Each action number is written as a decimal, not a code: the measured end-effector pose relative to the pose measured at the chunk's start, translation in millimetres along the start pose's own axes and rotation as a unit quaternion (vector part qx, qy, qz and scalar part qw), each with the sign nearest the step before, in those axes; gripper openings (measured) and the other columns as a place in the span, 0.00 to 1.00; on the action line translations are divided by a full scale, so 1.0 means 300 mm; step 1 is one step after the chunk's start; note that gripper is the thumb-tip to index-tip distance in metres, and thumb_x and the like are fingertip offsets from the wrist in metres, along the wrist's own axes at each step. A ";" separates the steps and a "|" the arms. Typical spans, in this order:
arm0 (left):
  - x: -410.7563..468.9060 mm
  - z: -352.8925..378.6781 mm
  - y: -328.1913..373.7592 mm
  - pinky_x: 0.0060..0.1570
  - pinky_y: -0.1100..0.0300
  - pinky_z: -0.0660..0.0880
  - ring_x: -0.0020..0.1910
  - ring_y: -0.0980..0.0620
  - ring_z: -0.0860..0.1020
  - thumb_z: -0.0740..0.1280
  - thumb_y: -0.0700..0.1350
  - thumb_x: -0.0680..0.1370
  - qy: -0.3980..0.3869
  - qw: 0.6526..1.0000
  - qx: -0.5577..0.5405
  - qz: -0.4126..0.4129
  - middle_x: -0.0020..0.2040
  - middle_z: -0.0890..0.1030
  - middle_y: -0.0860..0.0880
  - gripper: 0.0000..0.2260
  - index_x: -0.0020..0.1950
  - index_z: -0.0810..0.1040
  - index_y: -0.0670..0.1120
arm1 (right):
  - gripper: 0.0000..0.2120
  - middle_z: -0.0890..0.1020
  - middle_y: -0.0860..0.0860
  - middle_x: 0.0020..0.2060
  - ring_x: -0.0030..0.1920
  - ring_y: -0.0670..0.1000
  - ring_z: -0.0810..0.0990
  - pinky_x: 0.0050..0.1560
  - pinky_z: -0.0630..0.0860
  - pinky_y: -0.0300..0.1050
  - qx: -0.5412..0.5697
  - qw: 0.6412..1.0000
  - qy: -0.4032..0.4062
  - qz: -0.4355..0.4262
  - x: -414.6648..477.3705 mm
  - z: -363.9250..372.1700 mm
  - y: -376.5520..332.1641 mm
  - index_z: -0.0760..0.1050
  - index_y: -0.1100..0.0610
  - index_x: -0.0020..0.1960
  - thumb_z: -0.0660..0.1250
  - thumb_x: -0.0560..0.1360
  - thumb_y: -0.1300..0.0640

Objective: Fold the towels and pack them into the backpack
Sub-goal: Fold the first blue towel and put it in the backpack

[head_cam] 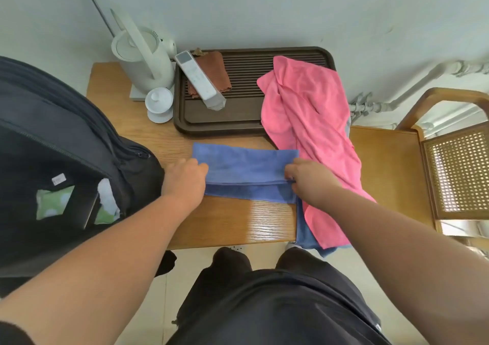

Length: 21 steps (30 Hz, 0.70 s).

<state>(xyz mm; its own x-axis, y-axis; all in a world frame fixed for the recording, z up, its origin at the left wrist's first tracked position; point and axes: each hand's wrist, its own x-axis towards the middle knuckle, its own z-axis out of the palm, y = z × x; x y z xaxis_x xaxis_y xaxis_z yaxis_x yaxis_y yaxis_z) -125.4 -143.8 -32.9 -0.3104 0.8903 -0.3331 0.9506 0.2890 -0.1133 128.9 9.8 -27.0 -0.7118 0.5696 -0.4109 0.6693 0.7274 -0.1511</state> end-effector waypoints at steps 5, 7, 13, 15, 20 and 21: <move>-0.003 0.065 0.016 0.51 0.52 0.71 0.51 0.47 0.74 0.59 0.41 0.80 0.004 0.998 0.057 0.019 0.49 0.76 0.49 0.07 0.52 0.75 0.50 | 0.13 0.75 0.54 0.53 0.55 0.59 0.78 0.48 0.73 0.50 -0.041 0.999 -0.020 -0.015 -0.002 0.092 -0.036 0.76 0.53 0.58 0.61 0.76 0.62; 0.011 0.072 0.023 0.49 0.53 0.71 0.50 0.48 0.75 0.60 0.42 0.79 0.000 0.997 0.072 0.036 0.48 0.77 0.50 0.06 0.52 0.74 0.51 | 0.12 0.75 0.54 0.54 0.56 0.59 0.77 0.49 0.71 0.49 -0.061 0.998 -0.023 -0.027 0.000 0.103 -0.048 0.75 0.53 0.60 0.60 0.79 0.60; 0.065 0.087 0.022 0.43 0.53 0.69 0.45 0.48 0.78 0.61 0.41 0.79 -0.029 0.995 0.076 0.062 0.45 0.78 0.51 0.05 0.50 0.73 0.51 | 0.12 0.78 0.53 0.55 0.54 0.58 0.79 0.44 0.70 0.49 -0.084 0.994 -0.064 -0.015 0.007 0.117 -0.055 0.72 0.54 0.62 0.57 0.80 0.60; 0.073 0.084 0.018 0.40 0.54 0.68 0.43 0.47 0.78 0.61 0.40 0.78 -0.043 0.996 0.054 0.060 0.44 0.77 0.50 0.05 0.49 0.72 0.50 | 0.09 0.79 0.54 0.53 0.52 0.59 0.80 0.42 0.71 0.49 -0.049 0.995 -0.086 0.003 0.012 0.112 -0.058 0.71 0.54 0.59 0.59 0.79 0.60; 0.112 0.030 -0.013 0.33 0.52 0.68 0.34 0.43 0.73 0.63 0.35 0.75 0.054 0.997 -0.055 0.015 0.37 0.74 0.46 0.08 0.42 0.69 0.46 | 0.07 0.80 0.56 0.46 0.44 0.62 0.81 0.36 0.68 0.49 0.007 0.995 0.077 0.056 0.057 0.025 -0.039 0.72 0.55 0.52 0.63 0.74 0.60; 0.127 0.016 -0.023 0.32 0.52 0.65 0.33 0.42 0.70 0.63 0.33 0.74 0.083 0.993 -0.079 0.007 0.36 0.73 0.45 0.09 0.40 0.67 0.46 | 0.07 0.80 0.56 0.44 0.42 0.62 0.81 0.35 0.68 0.48 0.021 0.990 0.127 0.060 0.067 -0.005 -0.029 0.72 0.55 0.51 0.64 0.73 0.61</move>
<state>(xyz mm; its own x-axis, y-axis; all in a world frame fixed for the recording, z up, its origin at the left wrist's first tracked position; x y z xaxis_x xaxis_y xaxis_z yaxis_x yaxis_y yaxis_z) -143.7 -113.6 -49.3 -0.3042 0.9368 -0.1728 0.9480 0.3155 0.0421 108.3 15.4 -32.6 -0.6544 0.7322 -0.1889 0.7562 0.6359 -0.1544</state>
